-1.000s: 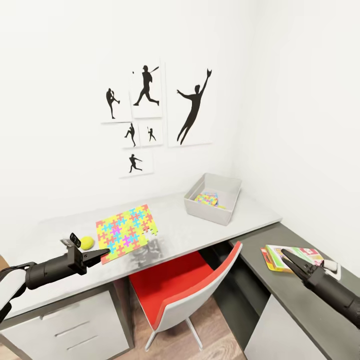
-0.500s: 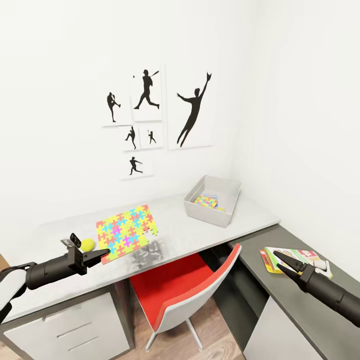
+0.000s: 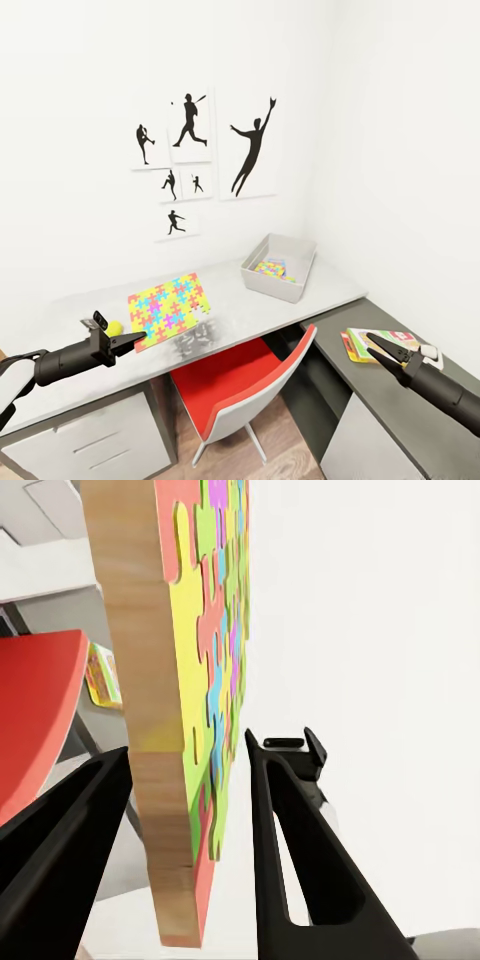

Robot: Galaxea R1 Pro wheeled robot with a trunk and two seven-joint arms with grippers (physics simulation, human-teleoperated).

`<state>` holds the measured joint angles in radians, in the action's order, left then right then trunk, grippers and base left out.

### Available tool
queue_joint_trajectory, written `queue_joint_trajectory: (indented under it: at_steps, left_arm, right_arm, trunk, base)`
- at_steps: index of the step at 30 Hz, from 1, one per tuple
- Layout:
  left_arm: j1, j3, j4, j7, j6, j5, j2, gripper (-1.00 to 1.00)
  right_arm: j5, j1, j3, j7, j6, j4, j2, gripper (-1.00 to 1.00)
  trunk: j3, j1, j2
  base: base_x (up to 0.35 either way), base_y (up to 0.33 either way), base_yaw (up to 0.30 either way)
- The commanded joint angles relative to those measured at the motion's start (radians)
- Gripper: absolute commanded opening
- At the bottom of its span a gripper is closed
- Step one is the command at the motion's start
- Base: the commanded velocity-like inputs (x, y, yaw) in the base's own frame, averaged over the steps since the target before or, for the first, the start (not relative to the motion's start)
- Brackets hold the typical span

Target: Put all the toys in the child's room - the three board games (two on the bed and one on the table), the two jigsaw puzzles on the table, and the tennis ball on the table - inside the toy box on the table in the child's room.

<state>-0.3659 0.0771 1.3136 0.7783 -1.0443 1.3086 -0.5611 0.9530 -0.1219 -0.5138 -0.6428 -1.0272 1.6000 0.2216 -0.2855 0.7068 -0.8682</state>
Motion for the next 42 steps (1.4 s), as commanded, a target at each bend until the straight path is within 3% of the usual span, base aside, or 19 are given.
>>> queue_joint_trajectory:
  at_steps: [1, 10, 42]
  left_arm:
    - [-0.001, 0.001, -0.001, 0.004, -0.003, 0.0, -0.001, -1.0]
    - [-0.002, -0.001, -0.002, 0.004, -0.003, -0.001, -0.002, -1.0]
    - [-0.001, 0.002, 0.001, 0.009, -0.003, 0.001, -0.002, -1.0]
  right_arm:
    - [-0.005, -0.001, -0.002, -0.008, -0.004, 0.0, 0.0, 1.0]
    - [-0.004, -0.001, -0.003, -0.013, -0.002, -0.002, -0.001, 1.0]
    - [-0.003, 0.005, 0.002, -0.042, 0.054, -0.002, -0.001, 1.0]
  trunk:
    - [0.001, -0.004, 0.006]
    - [0.029, -0.038, 0.069]
    - [0.149, -0.161, 0.293]
  base:
    - [0.0, 0.0, -0.094]
    - [0.0, 0.0, -0.044]
    - [0.0, 0.0, -0.26]
